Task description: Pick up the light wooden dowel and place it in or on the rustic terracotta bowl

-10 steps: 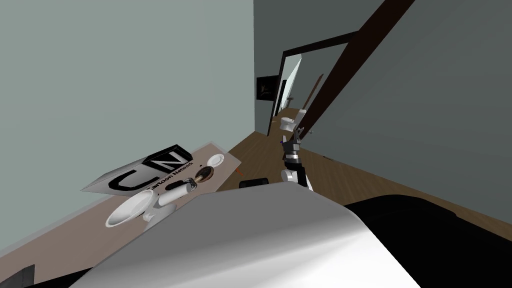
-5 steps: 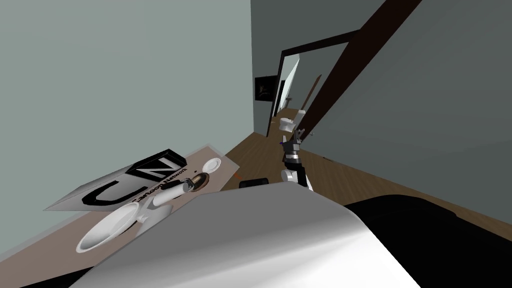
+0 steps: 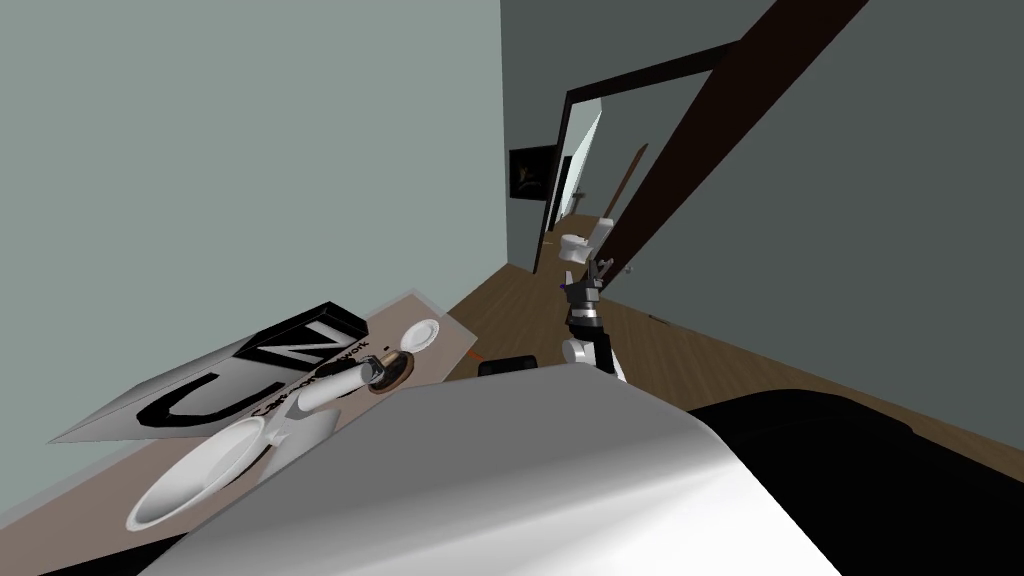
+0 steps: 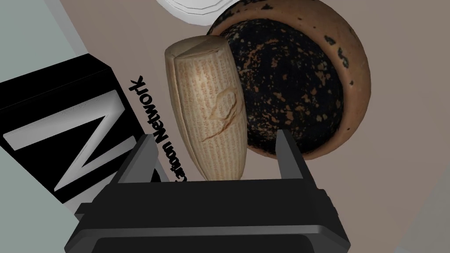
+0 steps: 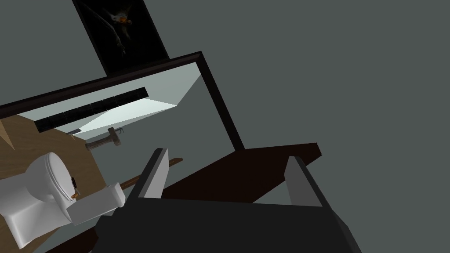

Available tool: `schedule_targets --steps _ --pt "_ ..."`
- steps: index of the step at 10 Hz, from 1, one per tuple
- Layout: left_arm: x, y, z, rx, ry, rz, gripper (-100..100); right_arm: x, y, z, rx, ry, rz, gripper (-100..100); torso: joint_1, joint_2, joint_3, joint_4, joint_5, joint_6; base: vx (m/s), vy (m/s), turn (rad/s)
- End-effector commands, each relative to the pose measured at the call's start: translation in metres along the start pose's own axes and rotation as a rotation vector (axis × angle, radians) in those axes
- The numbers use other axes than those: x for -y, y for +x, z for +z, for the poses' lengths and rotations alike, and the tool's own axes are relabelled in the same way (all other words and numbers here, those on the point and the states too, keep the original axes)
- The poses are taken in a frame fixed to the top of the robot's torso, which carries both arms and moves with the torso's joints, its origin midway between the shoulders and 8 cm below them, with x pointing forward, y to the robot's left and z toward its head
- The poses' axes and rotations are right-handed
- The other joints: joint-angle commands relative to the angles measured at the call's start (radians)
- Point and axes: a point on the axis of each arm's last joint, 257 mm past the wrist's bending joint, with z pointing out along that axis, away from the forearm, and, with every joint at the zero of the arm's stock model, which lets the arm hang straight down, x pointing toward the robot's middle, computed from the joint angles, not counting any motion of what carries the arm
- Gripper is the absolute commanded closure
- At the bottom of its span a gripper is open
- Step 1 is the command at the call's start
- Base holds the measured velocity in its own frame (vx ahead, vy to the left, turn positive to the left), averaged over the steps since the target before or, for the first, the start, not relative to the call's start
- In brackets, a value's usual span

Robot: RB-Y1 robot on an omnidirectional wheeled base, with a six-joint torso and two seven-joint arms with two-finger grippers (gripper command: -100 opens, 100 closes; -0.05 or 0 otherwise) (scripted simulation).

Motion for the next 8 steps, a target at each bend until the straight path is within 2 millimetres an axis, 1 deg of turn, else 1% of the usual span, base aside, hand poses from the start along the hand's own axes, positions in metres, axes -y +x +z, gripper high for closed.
schedule_targets --steps 1,4,5,6,8 --pt "0.0 0.0 0.0 0.0 0.0 0.0 -100 0.0 0.0 0.0 0.0 0.0 0.0 0 0.0 0.0 0.0 0.0 0.0 0.0 0.0 0.0 0.0" --pt "0.0 0.0 0.0 0.0 0.0 0.0 -100 0.0 0.0 0.0 0.0 0.0 0.0 0 0.0 0.001 0.001 0.0 0.0 0.0 0.0 0.0 0.0" --pt "0.0 0.0 0.0 0.0 0.0 0.0 0 0.0 0.0 0.0 0.0 0.0 0.0 0 0.0 0.001 0.001 0.0 0.0 0.0 0.0 0.0 0.0" --pt "0.007 -0.002 -0.007 0.003 -0.001 -0.004 -100 0.0 0.0 0.0 0.0 0.0 0.0 0 0.0 0.001 0.001 0.0 0.0 0.0 -0.007 -0.002 -0.032" --pt "0.015 -0.004 -0.015 0.005 -0.003 -0.008 -100 0.0 0.0 0.0 0.0 0.0 0.0 0 0.0 0.002 0.001 0.001 0.0 0.0 -0.014 -0.001 -0.023"
